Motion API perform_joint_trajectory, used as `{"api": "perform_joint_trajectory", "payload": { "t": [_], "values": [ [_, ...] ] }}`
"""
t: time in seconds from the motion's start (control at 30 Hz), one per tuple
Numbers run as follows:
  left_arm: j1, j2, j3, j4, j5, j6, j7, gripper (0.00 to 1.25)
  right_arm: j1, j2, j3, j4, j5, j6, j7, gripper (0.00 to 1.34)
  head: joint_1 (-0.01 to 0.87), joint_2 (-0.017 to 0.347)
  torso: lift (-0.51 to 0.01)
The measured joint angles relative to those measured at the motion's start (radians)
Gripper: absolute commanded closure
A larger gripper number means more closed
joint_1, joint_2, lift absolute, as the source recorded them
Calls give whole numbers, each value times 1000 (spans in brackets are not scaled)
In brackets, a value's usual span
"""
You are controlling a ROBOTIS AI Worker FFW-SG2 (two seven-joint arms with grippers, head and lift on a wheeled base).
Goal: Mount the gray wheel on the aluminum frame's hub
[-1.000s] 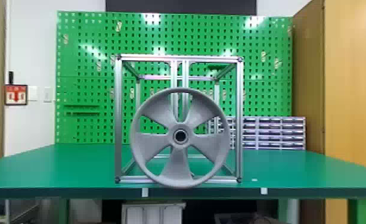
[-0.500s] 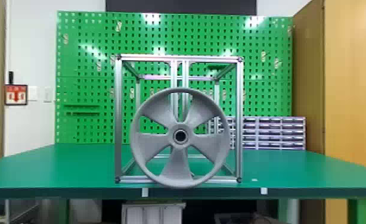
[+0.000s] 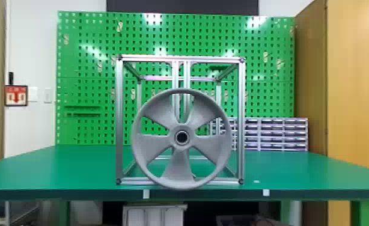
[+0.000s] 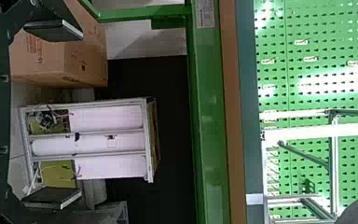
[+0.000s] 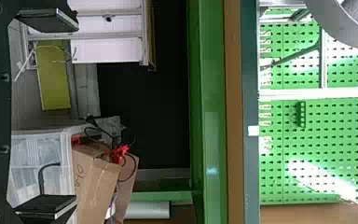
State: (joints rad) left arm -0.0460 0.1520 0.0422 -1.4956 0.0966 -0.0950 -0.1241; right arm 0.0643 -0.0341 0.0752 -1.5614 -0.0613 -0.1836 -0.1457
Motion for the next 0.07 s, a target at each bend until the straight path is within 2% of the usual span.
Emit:
{"api": "perform_joint_trajectory", "payload": {
  "t": [0.07],
  "values": [
    [0, 0, 0, 0, 0, 1, 0, 111, 0, 0, 0, 0, 0, 0, 0, 18, -5, 6, -499]
  ]
}}
